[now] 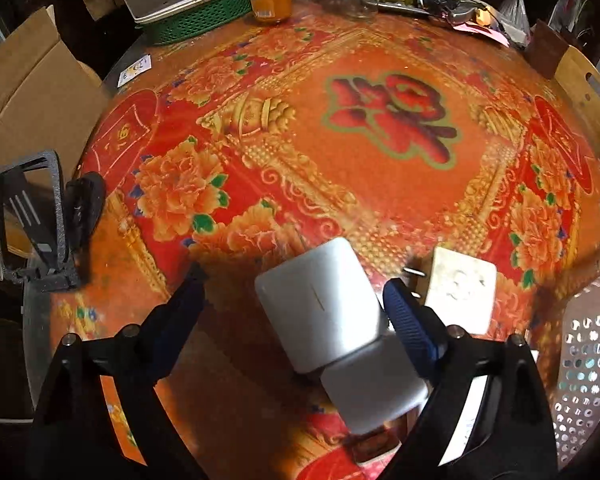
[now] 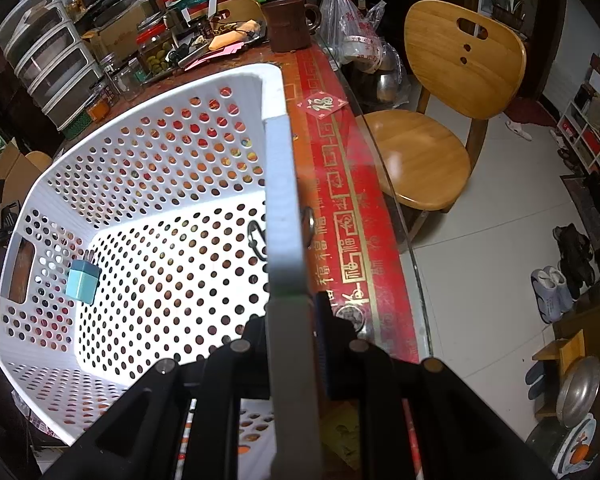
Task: Organize rigid objects
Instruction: 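Grasp a white square charger with the left tool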
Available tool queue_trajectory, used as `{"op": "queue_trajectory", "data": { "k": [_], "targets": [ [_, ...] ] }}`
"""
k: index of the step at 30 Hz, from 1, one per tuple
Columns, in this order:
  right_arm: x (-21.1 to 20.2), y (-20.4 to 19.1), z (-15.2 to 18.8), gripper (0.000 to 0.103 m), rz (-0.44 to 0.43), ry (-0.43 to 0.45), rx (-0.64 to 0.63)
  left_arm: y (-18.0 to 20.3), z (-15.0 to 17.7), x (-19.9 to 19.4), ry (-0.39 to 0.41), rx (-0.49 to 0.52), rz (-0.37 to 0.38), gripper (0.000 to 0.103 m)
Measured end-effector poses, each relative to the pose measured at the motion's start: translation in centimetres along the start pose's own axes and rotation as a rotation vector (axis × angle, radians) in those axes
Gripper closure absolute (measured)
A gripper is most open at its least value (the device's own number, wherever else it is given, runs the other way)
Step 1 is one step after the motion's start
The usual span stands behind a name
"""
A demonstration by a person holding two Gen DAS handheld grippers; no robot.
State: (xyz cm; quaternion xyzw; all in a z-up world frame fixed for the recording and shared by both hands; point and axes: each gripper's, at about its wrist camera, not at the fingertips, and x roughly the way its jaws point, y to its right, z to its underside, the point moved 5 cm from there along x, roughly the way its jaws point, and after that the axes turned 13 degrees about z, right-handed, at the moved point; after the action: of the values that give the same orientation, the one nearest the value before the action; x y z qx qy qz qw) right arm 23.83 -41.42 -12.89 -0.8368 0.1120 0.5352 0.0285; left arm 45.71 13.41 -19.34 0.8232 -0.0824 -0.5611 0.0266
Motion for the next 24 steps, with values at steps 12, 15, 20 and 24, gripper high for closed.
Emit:
{"op": "queue_trajectory", "data": {
  "k": [12,15,20,24],
  "targets": [
    [0.0,0.0,-0.1,0.089,0.010,-0.003,-0.005,1.4,0.4,2.0,-0.016,0.047,-0.044,0.035],
    [0.0,0.0,-0.1,0.089,0.009,-0.003,-0.006,2.1,0.2,0.5,0.037,0.077,-0.054,0.035],
    [0.0,0.0,-0.1,0.089,0.007,-0.002,-0.007,4.1,-0.5,-4.0,0.160,0.152,-0.122,0.035],
    [0.0,-0.1,0.0,0.089,0.004,-0.001,-0.009,7.0,-1.1,-8.8,0.241,0.229,-0.134,0.035]
  ]
}}
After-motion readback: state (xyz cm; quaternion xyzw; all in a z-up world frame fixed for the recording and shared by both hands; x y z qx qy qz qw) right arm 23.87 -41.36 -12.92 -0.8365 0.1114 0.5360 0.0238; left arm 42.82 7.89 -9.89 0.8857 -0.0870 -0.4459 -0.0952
